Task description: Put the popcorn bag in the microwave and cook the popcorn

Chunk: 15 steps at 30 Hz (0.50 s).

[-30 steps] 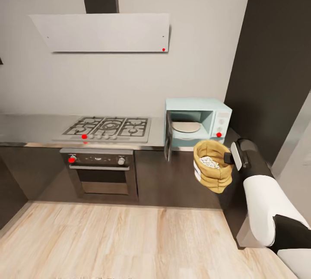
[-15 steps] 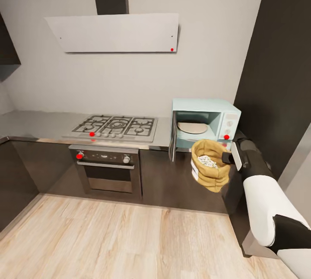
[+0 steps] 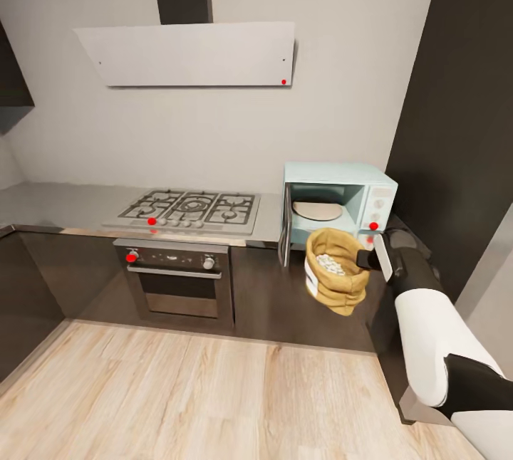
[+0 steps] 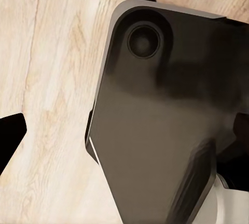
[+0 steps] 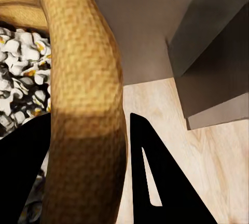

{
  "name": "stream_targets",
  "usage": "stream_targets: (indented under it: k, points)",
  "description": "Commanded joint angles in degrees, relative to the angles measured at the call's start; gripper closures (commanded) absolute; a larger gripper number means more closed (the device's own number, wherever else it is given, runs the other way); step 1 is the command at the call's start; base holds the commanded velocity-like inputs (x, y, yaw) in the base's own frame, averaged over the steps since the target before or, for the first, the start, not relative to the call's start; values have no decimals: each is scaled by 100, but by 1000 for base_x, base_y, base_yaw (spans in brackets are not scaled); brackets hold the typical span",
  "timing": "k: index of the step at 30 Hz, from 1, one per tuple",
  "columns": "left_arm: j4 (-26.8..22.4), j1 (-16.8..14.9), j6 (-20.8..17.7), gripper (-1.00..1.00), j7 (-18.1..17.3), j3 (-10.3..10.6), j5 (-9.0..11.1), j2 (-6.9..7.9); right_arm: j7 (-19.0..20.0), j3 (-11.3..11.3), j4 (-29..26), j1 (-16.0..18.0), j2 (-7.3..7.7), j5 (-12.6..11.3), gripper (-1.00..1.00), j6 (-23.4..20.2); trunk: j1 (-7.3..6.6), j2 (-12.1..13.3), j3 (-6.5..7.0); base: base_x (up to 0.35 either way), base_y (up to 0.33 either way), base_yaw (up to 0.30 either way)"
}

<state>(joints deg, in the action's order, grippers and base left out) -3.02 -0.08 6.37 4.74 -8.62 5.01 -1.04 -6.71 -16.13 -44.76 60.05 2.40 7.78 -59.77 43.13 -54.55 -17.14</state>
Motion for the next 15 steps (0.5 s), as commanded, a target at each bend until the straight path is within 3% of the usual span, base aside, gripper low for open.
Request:
stream_targets:
  k: [1,7,9,15]
  points:
    - [-1,-1,14,-100,3,-6,52,-2,14,-12,-1,5,5,39,100,-23,1,-5,-7,0,0,0]
    - [-2,-1,20,-100,6,-8,52,-2,-12,-18,38,0,47,55,100,-23,1,-5,-7,0,0,0]
    - [-4,-1,20,-100,7,-8,52,-2,-26,-21,323,45,50,149,100,-23,1,-5,-7,0,0,0]
    - [-3,-1,19,-100,8,-8,52,-2,-36,-25,1231,741,56,284,100,-23,1,-5,-7,0,0,0]
